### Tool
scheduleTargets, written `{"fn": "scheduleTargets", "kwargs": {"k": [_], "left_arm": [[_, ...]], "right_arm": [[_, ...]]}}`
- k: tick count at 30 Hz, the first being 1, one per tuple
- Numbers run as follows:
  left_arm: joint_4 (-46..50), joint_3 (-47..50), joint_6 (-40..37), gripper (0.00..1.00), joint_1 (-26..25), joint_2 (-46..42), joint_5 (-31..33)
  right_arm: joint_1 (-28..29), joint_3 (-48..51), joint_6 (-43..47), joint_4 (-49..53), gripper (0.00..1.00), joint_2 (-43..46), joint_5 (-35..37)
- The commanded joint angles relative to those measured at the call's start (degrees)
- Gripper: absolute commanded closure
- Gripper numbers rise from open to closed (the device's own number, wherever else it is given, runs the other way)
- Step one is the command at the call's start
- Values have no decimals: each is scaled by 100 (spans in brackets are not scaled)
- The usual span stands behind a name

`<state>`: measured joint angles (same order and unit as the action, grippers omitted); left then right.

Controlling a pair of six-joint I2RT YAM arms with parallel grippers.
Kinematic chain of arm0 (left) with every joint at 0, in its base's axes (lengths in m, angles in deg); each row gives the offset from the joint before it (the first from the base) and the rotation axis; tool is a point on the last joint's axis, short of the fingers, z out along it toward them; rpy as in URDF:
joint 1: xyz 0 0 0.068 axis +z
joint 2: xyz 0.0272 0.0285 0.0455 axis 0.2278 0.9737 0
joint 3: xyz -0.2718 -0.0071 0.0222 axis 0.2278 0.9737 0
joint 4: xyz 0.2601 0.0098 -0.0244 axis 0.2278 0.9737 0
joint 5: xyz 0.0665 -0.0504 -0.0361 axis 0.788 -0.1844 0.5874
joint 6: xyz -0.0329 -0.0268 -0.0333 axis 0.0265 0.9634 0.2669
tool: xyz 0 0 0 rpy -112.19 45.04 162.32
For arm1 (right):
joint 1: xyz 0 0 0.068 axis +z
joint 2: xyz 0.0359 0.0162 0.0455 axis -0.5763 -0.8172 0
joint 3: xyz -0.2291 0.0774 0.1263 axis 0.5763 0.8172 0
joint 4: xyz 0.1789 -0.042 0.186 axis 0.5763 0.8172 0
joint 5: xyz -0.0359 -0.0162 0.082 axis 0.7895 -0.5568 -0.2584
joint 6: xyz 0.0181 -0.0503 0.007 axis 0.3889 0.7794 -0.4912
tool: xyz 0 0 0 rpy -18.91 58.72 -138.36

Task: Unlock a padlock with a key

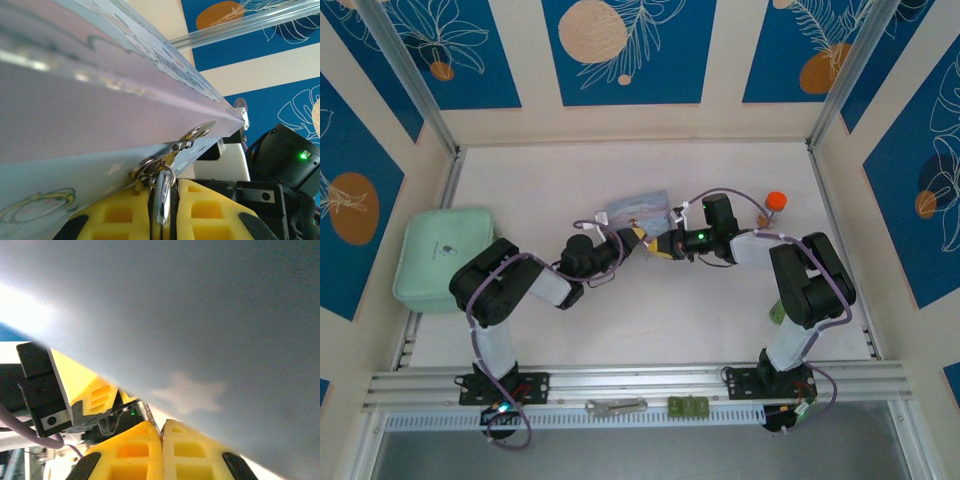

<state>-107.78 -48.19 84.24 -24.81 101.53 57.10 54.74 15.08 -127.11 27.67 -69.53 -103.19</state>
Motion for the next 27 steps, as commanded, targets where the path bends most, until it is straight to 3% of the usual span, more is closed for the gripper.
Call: {"fn": "scheduleTargets", "kwargs": {"k": [1, 6, 10, 14, 20, 24, 27], "left_arm": [[-760, -236, 20, 100, -495, -46, -1605], [-763, -313, 10, 100, -508, -66, -1812], [-763, -432, -65, 100, -522, -55, -2163], [-763, -421, -51, 100, -526, -55, -2225], [-719, -311, 131, 100, -524, 74, -1687], [-763, -418, 72, 100, -559, 154, -1658], [-767, -612, -6, 100, -618, 192, -1966]], "right_arm": [[23, -245, 760, -552, 100, 162, 1209], [-59, -405, 1339, -682, 100, 70, 724], [-183, -536, 1211, -684, 100, -94, 532], [-198, -446, 1163, -591, 100, 40, 851], [-126, 78, 923, -916, 100, 480, 1559], [-176, 125, 699, -1009, 100, 535, 1372], [-219, -319, 607, -383, 100, 337, 1126]]}}
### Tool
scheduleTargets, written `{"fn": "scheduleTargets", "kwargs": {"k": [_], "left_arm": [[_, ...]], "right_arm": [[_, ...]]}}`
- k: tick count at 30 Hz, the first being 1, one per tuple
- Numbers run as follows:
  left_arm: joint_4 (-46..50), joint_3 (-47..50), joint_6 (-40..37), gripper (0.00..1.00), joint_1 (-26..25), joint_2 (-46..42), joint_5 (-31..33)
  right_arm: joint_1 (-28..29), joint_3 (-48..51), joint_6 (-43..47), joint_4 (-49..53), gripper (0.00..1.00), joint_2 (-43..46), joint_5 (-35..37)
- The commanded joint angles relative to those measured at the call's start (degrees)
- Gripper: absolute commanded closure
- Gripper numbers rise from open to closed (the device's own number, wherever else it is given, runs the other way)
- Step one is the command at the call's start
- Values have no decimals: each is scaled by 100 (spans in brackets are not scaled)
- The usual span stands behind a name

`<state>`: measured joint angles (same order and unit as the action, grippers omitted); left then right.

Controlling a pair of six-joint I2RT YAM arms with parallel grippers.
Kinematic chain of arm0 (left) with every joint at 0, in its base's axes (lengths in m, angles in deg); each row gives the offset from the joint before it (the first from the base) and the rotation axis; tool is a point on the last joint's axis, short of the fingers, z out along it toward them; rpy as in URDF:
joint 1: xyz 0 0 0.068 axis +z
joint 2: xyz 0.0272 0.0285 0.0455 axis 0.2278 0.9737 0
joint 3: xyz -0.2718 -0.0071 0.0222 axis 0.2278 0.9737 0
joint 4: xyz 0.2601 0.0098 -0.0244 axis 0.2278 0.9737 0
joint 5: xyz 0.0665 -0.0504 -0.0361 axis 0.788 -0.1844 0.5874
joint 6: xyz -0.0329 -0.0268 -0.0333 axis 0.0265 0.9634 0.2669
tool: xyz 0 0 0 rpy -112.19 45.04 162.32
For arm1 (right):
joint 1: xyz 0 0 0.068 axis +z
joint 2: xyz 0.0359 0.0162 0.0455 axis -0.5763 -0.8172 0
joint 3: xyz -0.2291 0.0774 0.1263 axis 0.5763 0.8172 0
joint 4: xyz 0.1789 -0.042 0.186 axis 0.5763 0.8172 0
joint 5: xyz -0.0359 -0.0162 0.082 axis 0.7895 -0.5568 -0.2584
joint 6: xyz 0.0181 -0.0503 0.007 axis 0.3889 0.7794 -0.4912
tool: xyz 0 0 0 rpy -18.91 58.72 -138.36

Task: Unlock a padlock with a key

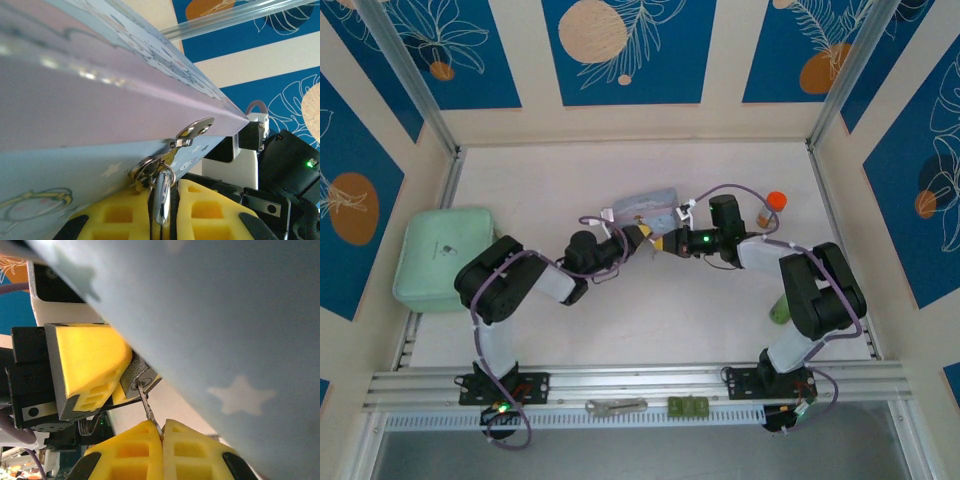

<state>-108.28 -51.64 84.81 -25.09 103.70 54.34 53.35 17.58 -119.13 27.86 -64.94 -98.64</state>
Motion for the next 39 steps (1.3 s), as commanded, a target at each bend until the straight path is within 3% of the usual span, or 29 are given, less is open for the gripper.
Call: {"fn": "scheduleTargets", "kwargs": {"k": [1, 12, 16, 22, 29, 39], "left_arm": [[-712, -311, -59, 100, -601, -10, -1799], [-712, -403, 19, 100, -601, -160, -2549], [-712, -501, 90, 100, -597, -127, -2593], [-712, -423, 150, 100, -594, 47, -2158], [-610, -326, 95, 100, -563, 120, -1787], [1570, -142, -994, 100, -538, -657, -1065]], "right_arm": [[-92, -674, -260, -303, 100, -198, 562], [-526, -1203, -716, -711, 100, -924, -1080], [-513, -1222, -760, -739, 100, -961, -939], [-375, -1119, -400, -336, 100, -674, -206], [-303, -990, -297, -246, 100, -647, -20], [-184, -440, -830, -1039, 100, -817, 421]]}}
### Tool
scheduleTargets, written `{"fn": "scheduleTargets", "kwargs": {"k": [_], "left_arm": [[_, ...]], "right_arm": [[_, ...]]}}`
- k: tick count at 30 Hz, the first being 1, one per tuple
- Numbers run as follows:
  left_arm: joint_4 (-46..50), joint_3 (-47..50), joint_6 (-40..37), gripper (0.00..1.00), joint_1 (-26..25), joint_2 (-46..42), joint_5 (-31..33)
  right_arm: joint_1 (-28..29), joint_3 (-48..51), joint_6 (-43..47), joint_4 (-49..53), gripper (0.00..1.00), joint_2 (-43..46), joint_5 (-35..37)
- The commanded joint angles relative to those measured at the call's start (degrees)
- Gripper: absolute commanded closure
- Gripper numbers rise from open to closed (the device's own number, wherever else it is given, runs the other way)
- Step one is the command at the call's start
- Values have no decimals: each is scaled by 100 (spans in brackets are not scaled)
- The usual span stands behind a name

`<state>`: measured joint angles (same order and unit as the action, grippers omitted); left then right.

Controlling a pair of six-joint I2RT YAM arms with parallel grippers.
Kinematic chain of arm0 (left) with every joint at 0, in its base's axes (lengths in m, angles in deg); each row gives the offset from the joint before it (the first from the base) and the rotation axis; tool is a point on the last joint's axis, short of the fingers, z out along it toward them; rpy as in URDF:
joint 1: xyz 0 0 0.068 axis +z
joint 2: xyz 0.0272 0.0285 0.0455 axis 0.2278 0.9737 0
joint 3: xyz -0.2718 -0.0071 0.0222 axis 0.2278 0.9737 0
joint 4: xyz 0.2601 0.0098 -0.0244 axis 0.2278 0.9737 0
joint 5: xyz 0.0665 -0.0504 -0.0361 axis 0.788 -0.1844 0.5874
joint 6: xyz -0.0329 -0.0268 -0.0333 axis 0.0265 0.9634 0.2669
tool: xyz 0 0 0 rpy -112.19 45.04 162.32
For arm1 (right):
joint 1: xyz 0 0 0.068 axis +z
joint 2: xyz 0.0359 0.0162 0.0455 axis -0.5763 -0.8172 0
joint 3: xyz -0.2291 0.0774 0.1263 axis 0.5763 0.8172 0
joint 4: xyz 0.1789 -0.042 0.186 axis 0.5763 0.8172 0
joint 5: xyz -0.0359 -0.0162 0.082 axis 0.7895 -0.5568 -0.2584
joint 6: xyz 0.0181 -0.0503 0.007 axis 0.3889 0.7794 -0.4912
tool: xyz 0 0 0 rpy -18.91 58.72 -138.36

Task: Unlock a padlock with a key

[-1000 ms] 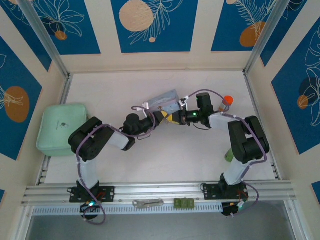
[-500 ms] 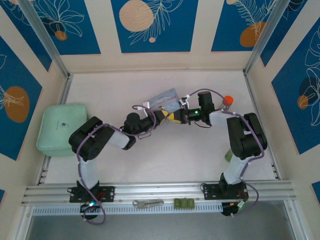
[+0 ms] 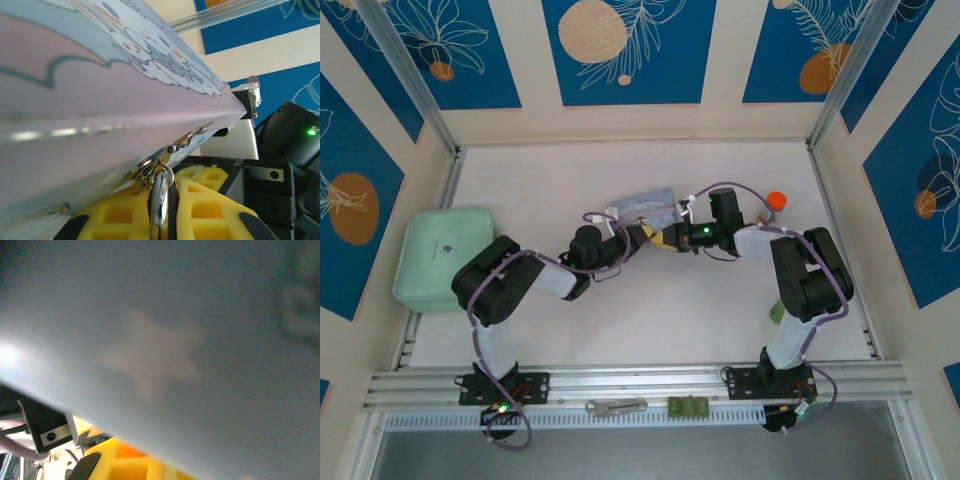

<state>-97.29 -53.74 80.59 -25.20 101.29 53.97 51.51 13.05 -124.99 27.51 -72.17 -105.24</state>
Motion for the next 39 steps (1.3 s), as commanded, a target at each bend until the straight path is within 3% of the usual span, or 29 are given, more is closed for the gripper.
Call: {"fn": "scheduleTargets", "kwargs": {"k": [1, 8, 14, 23, 29, 33, 39], "left_arm": [[584, 59, -627, 100, -526, -467, -993], [151, 85, -342, 100, -527, -277, -1001], [-1697, 152, 219, 100, -527, 291, -1118], [-1817, 72, -109, 100, -530, 274, -1330], [-1812, 54, -378, 100, -530, 135, -1637], [-1812, 42, -477, 100, -524, 60, -1697], [-1812, -2, -591, 100, -528, -38, -1720]], "right_arm": [[11, 76, -265, -1079, 100, -84, 1154], [130, 148, -180, -1181, 100, 3, 1363], [153, -29, -788, -1011, 100, -125, 1096], [-3, 348, -2922, -1654, 100, 199, 703], [-144, 462, -4819, -2756, 100, -132, -7], [-100, 490, -6567, -4165, 100, -585, -308], [119, 644, -8679, -6004, 100, -1065, 279]]}}
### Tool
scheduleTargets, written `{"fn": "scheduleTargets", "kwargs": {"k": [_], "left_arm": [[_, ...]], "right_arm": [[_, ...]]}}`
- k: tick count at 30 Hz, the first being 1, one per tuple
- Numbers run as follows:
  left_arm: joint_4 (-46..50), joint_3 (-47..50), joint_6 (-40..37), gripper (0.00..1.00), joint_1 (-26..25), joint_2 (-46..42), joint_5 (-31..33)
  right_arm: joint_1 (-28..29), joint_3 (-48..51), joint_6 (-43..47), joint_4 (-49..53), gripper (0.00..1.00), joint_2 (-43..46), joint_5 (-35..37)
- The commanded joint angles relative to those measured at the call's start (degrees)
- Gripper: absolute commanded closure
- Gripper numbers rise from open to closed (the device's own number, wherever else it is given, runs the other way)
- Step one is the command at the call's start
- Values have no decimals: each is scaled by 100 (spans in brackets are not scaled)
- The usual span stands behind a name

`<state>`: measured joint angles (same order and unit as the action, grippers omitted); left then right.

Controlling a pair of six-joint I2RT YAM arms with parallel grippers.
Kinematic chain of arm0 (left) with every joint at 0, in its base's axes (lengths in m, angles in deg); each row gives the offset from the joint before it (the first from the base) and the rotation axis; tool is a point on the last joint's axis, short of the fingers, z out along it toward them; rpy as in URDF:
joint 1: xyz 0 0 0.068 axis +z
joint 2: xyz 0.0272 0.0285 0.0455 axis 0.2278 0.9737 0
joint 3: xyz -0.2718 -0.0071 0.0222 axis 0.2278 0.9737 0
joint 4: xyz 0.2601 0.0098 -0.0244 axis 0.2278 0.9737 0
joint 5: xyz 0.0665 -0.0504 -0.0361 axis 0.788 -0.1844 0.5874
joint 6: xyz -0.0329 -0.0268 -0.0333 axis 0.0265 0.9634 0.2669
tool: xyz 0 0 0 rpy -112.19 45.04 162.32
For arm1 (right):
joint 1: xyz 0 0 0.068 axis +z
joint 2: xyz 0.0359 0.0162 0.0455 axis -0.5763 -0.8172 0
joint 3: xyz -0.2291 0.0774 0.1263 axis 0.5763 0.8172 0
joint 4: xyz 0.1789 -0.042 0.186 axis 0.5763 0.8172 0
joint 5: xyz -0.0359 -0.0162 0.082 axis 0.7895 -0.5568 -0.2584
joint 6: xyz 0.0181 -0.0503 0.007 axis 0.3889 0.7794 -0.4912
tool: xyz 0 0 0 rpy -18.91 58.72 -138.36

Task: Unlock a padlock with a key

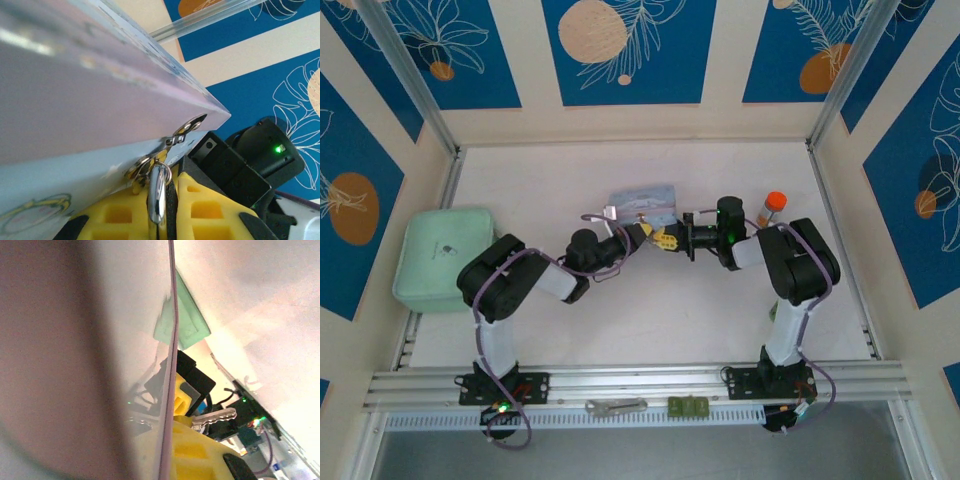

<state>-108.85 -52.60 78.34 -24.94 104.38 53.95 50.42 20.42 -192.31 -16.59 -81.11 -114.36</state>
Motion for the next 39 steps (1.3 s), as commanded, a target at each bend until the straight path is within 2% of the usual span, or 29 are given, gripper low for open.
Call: {"fn": "scheduleTargets", "kwargs": {"k": [1, 4, 8, 12, 19, 23, 26, 31, 35, 39], "left_arm": [[-656, -116, -384, 100, -552, -368, -1722], [-660, -131, -437, 100, -557, -400, -1770], [-656, -108, -509, 100, -555, -449, -1793], [-656, -88, -517, 100, -556, -463, -1765], [-656, -112, -481, 100, -556, -462, -1806], [-656, -116, -609, 100, -554, -462, -1821], [-656, -137, -344, 100, -530, -291, -1610], [-656, -112, -80, 100, -539, -144, -1314], [-656, -1, -43, 100, -520, -148, -1125], [-656, 25, 174, 100, -522, 1, -965]], "right_arm": [[266, -34, -2193, -1775, 100, -206, 1335], [350, 63, -2796, -2216, 100, -311, 1691], [362, 150, -3103, -2238, 100, -227, 2082], [367, 21, -3023, -2246, 100, -206, 2240], [345, -323, -2012, -1835, 100, -189, 1693], [478, -3, -2307, -2241, 100, -261, 1943], [531, -38, -1468, -1574, 100, 119, 1568], [629, -331, 1072, 860, 100, 1026, 1203], [742, -582, 2735, 2580, 100, 1520, 1451], [873, -652, 3904, 3671, 100, 1769, 1879]]}}
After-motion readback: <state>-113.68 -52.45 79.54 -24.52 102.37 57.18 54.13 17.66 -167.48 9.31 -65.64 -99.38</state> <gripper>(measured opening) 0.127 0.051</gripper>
